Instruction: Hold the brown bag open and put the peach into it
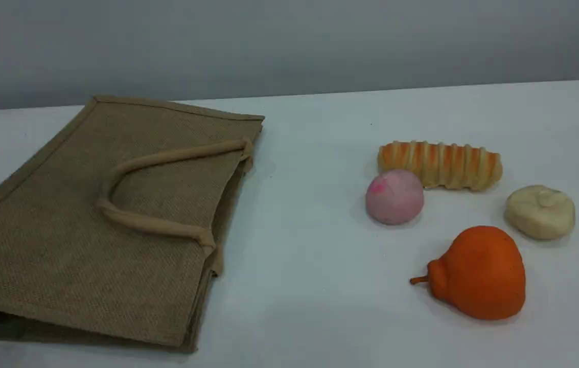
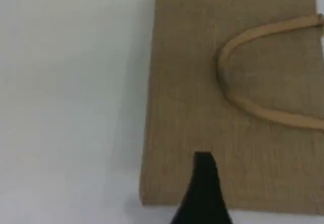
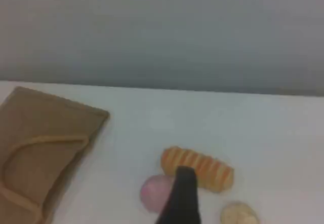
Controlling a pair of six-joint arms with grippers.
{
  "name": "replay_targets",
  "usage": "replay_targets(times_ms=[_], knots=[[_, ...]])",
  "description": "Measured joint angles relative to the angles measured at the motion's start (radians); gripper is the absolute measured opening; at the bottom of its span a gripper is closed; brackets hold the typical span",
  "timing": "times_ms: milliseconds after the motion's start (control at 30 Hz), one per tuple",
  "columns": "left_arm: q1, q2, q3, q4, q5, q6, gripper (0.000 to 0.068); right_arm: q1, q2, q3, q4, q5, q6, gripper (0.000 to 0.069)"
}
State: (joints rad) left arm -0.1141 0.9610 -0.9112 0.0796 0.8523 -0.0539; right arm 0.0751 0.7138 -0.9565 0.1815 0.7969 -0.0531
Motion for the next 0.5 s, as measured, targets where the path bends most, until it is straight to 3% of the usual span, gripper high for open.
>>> replay_targets(times_ms=[300,500], knots=[[0.0,0.371,0.0,0.0,-0.217,-0.007,0.051,-0.001,0.232,-0.02,0.001,-0.144,-0.003,0.0587],[0.0,0.591,-0.02,0.0,-0.319,-0.009,0.051,-0.001,0.321,-0.02,0.0,-0.161,-0.006,0.0587]])
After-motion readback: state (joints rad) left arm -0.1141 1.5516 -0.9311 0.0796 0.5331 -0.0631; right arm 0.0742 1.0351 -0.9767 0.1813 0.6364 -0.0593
